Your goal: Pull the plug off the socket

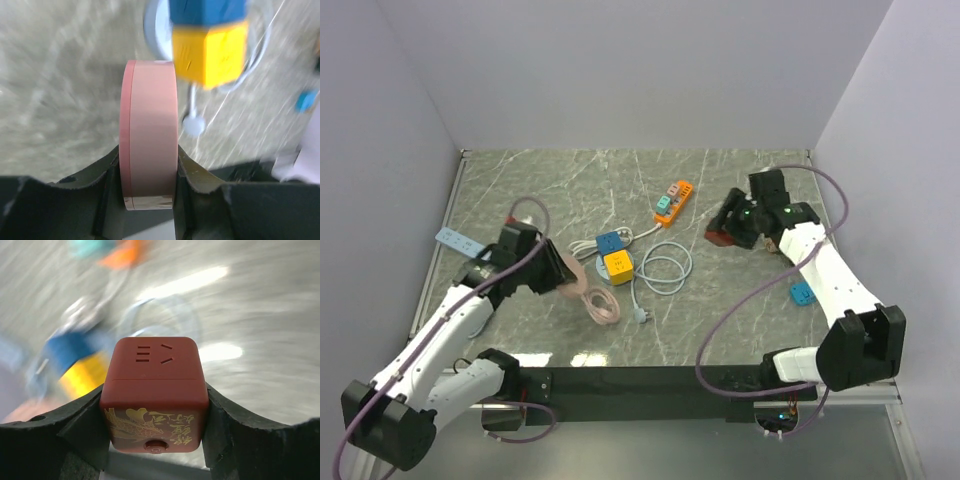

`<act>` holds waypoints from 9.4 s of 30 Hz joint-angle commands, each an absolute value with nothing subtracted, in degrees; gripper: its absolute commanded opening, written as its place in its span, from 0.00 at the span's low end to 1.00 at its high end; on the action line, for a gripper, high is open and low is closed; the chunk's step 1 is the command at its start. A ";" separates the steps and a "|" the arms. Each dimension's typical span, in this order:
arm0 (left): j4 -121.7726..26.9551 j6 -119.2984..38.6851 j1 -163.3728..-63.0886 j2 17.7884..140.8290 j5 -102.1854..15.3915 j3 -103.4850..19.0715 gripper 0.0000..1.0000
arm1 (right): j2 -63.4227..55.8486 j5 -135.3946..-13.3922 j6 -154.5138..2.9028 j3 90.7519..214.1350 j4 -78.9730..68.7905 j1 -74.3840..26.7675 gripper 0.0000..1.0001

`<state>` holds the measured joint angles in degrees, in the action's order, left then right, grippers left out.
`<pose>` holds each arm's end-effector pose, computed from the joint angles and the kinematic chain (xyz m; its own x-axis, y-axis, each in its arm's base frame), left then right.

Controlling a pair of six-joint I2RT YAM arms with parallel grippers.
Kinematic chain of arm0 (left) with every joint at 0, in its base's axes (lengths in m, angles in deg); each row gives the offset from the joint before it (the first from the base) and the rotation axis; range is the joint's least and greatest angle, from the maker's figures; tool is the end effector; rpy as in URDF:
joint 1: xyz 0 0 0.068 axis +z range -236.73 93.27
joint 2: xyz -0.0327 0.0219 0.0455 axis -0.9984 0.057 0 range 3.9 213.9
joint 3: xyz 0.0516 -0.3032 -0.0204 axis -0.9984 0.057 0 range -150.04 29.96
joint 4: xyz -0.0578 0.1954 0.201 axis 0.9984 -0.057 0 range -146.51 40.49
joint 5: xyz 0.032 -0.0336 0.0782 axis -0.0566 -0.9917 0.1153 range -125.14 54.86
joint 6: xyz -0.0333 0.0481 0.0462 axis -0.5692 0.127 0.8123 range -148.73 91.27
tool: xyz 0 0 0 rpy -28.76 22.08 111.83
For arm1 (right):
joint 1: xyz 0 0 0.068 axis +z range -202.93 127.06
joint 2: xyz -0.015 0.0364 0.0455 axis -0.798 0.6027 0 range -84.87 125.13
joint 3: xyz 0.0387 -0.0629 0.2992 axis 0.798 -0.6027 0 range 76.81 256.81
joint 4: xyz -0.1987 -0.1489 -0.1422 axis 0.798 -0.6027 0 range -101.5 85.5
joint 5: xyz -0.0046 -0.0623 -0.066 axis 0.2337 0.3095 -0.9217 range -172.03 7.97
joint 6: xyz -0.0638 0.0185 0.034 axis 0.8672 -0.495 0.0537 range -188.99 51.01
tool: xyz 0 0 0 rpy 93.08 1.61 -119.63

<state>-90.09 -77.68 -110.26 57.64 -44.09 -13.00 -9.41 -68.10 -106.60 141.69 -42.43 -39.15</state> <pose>0.1840 -0.0907 0.2580 -0.8348 -0.4490 -0.3185 -0.2226 0.8044 -0.5508 0.2988 0.0890 0.3125 -0.8121 0.4106 -0.4147 0.1379 0.8255 0.5472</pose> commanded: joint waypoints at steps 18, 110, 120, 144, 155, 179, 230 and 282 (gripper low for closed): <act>-89.27 -61.24 -71.62 67.87 -31.46 -33.24 0.01 | 6.18 -98.29 -110.21 139.21 -49.32 -57.59 0.00; -72.46 -75.57 -82.25 61.12 -58.51 -13.72 0.99 | 33.25 -87.83 -92.98 178.31 -50.63 -0.11 0.99; -72.10 -74.52 -82.60 59.36 -58.78 -11.00 0.99 | 34.76 -85.91 -96.06 171.47 -45.90 -0.20 0.48; -61.47 -82.42 -100.88 69.03 -51.57 -4.23 0.98 | 17.53 -53.38 -112.67 158.02 -23.04 -10.92 0.00; -59.01 -84.18 -105.44 74.38 -48.50 -6.60 0.85 | 14.28 -50.75 -114.34 153.45 -18.12 -10.83 0.00; -64.97 -85.86 -110.37 75.80 -40.51 -12.22 0.01 | 12.96 -48.54 -113.21 151.96 -20.57 -11.97 0.00; -72.45 -80.32 -110.29 70.00 -38.30 -15.39 0.01 | 21.91 -106.55 -105.73 157.04 -49.84 -50.73 0.00; -63.14 -76.63 -111.60 74.74 -52.54 -17.23 0.01 | 19.98 -49.16 -110.03 153.36 -23.21 -15.85 0.99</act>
<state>-68.65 -75.14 -110.87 76.22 -49.46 -14.83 18.99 -48.12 -109.66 150.04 -21.25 -17.06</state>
